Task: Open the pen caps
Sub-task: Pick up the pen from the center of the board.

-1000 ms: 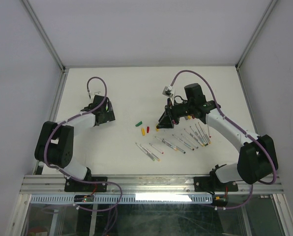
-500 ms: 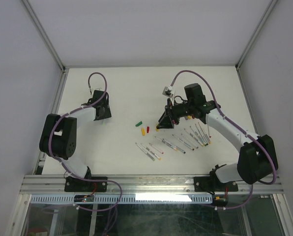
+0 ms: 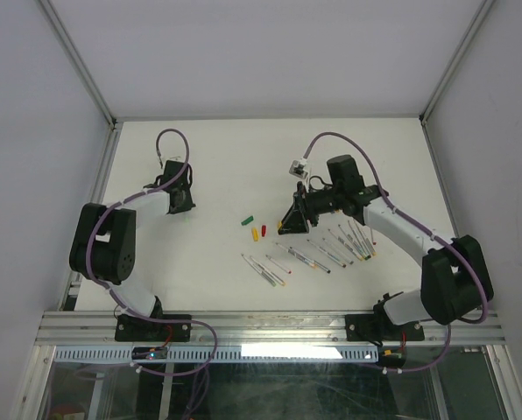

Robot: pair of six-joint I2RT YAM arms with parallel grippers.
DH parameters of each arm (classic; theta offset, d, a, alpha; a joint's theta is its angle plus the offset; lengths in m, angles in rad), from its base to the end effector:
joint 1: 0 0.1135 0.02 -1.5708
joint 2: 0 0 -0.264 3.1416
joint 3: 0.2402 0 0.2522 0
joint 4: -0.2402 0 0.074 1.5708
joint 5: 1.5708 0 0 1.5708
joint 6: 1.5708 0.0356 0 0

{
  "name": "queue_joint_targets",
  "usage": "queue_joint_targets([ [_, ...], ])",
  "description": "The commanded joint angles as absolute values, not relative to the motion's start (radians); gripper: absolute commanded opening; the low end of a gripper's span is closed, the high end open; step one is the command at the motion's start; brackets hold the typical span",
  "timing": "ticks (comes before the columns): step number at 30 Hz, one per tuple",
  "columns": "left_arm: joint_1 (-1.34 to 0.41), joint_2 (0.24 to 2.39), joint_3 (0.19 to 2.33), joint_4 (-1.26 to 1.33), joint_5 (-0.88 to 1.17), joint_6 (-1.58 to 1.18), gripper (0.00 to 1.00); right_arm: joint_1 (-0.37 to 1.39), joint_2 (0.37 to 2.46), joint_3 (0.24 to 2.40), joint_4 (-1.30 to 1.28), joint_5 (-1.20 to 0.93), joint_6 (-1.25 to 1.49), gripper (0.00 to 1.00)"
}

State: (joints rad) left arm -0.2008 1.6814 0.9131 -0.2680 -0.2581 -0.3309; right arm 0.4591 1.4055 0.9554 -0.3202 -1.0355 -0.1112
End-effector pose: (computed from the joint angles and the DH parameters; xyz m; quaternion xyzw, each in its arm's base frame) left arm 0.3176 -0.0554 0.1555 -0.0961 0.9522 0.0510 0.2853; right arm 0.2458 0.1557 0.2572 -0.4102 0.7137 0.5075 0.2546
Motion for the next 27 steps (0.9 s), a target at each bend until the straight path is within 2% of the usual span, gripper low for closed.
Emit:
queue_joint_targets([
  [1,-0.206,1.637,0.862,-0.262,-0.152,-0.373,0.00,0.458,1.422,0.914,-0.138,-1.070,0.002,0.56],
  [7,-0.207,1.526,0.787,-0.213,-0.109,-0.416,0.00,0.474,1.454,0.853,0.018,-1.053,0.102,0.57],
  [12,-0.210,1.422,0.715,-0.156,-0.059,-0.461,0.00,0.488,1.467,0.773,0.244,-1.064,0.249,0.58],
  [18,-0.227,1.292,0.597,-0.017,0.087,-0.543,0.00,0.494,1.472,0.706,0.441,-1.066,0.366,0.62],
  [21,-0.245,1.228,0.518,0.118,0.185,-0.602,0.00,0.493,1.479,0.675,0.545,-1.064,0.435,0.66],
  [27,-0.381,1.145,0.402,0.432,0.277,-0.786,0.00,0.499,1.498,0.613,0.703,-1.016,0.538,0.86],
])
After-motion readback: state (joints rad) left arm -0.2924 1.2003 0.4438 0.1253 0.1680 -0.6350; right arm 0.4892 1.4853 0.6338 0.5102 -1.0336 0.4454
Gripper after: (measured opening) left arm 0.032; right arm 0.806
